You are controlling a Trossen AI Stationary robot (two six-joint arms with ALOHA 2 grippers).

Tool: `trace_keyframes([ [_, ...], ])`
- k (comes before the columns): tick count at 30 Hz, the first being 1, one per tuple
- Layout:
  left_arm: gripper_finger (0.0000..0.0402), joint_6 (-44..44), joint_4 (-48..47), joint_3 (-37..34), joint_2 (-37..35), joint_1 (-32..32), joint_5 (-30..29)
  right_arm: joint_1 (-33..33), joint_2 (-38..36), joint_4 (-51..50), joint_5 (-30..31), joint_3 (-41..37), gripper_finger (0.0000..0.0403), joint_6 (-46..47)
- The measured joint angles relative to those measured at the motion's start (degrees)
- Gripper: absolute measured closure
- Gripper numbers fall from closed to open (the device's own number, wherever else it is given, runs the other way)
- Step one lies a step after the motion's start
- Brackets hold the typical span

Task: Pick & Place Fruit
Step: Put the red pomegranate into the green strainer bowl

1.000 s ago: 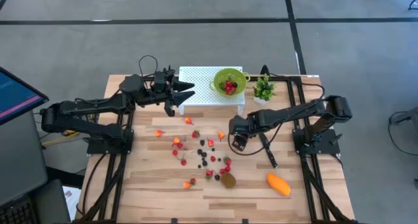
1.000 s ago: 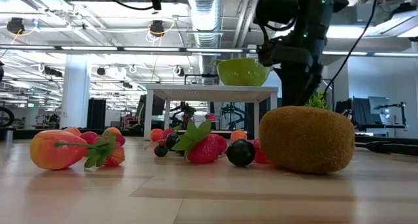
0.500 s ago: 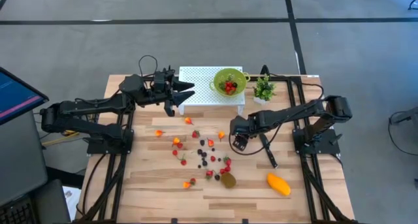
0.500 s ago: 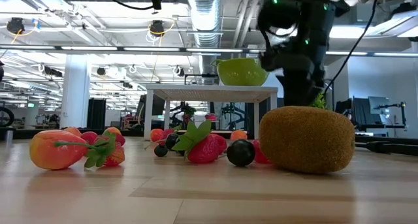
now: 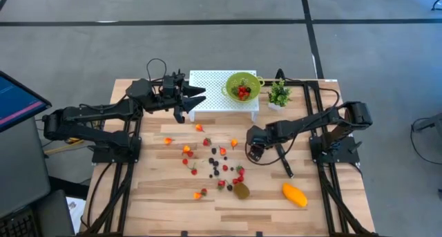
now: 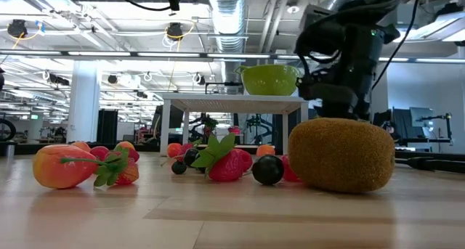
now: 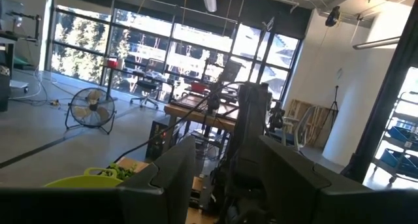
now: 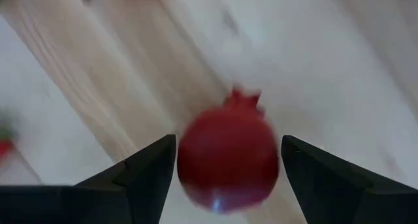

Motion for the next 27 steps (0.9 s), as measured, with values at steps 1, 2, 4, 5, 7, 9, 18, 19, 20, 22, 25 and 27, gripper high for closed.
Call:
trace_keyframes([
  [1, 0.0243, 0.00, 0.00, 0.00, 0.00, 0.00, -0.02, 0.02, 0.00, -0.16, -0.22, -0.52, 0.0131, 0.03],
  [2, 0.0243, 0.00, 0.00, 0.00, 0.00, 0.00, 0.00, 0.02, 0.00, -0.11, -0.27, -1.00, 0.0131, 0.09],
  [4, 0.0243, 0.00, 0.00, 0.00, 0.00, 0.00, 0.00, 0.02, 0.00, 0.73, -0.37, -1.94, 0.0131, 0.04],
  [5, 0.0243, 0.00, 0.00, 0.00, 0.00, 0.00, -0.02, 0.02, -0.02, 1.24, -0.35, -2.44, 0.0131, 0.06],
  [7, 0.0243, 0.00, 0.00, 0.00, 0.00, 0.00, 0.00, 0.04, -0.24, 2.53, -0.18, -3.24, 0.0131, 0.57],
  [9, 0.0243, 0.00, 0.00, 0.00, 0.00, 0.00, -0.01, 0.04, -0.28, 3.17, -0.06, -3.53, 0.0131, 0.95],
  [18, 0.0243, 0.00, 0.00, 0.00, 0.00, 0.00, 0.00, -0.09, -0.14, 5.60, 0.11, -3.68, 0.0131, 1.05],
  [19, 0.0243, 0.00, 0.00, 0.00, 0.00, 0.00, -0.01, -0.13, -0.12, 6.06, 0.11, -3.70, 0.0131, 1.05],
  [20, 0.0243, 0.00, 0.00, 0.00, 0.00, 0.00, -0.01, -0.13, -0.10, 6.64, 0.11, -3.72, 0.0131, 1.05],
  [22, 0.0243, 0.00, 0.00, 0.00, 0.00, 0.00, -0.01, -0.13, -0.03, 7.80, 0.11, -3.75, 0.0131, 1.05],
  [25, 0.0243, 0.00, 0.00, 0.00, 0.00, 0.00, 0.00, -0.13, 0.04, 8.51, 0.09, -3.76, 0.0131, 1.03],
  [27, 0.0243, 0.00, 0.00, 0.00, 0.00, 0.00, -0.01, -0.13, 0.04, 8.47, 0.10, -3.75, 0.0131, 1.02],
])
